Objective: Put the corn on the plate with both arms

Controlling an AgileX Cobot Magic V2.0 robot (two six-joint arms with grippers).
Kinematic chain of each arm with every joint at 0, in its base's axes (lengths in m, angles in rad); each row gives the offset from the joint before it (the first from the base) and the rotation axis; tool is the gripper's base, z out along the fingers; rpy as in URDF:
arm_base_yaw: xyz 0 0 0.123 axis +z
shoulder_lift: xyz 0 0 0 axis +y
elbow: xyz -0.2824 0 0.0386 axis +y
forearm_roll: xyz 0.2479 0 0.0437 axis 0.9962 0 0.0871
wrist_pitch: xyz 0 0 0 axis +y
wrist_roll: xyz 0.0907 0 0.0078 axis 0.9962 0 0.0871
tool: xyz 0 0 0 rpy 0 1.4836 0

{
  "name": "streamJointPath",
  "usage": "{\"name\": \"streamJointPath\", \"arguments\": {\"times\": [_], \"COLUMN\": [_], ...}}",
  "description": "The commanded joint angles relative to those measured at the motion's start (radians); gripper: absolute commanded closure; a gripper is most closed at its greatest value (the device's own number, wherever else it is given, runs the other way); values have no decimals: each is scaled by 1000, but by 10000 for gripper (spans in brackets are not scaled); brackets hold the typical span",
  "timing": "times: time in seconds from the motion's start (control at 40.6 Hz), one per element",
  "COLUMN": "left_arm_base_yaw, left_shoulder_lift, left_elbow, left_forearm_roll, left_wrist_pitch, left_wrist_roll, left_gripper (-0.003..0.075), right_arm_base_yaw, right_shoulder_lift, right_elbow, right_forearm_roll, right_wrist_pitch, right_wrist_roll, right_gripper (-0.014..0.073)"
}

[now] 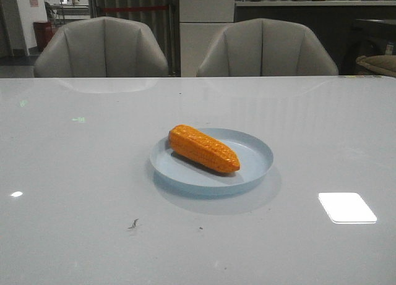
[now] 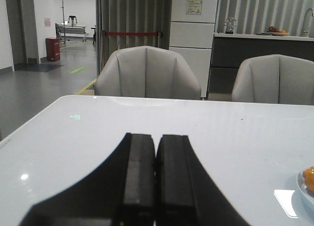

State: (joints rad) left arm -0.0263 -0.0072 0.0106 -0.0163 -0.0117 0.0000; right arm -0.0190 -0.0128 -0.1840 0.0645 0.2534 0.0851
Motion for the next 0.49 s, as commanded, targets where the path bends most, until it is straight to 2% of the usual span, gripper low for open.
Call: {"name": "streamJointPath", "arguments": {"times": [0.0, 0.123, 0.246, 0.468], "left_arm_base_yaw": [2, 2, 2, 2], "left_shoulder_lift": [-10, -10, -10, -10], "left_elbow": [38, 38, 38, 38], "left_forearm_roll": [-2, -2, -2, -2], "left_wrist_pitch": [-81, -81, -81, -81], "left_wrist_roll": [-7, -7, -7, -7], "left_gripper": [627, 627, 627, 627], "right_arm_base_yaw": [-4, -4, -4, -4], "right_shoulder_lift": [-22, -22, -22, -22], "right_elbow": [36, 118, 194, 190], "right_forearm_roll": [-21, -20, -19, -19], "right_wrist_pitch": [-99, -116, -192, -170], "right_wrist_roll": [-1, -1, -1, -1], "right_gripper": [556, 556, 556, 556]}}
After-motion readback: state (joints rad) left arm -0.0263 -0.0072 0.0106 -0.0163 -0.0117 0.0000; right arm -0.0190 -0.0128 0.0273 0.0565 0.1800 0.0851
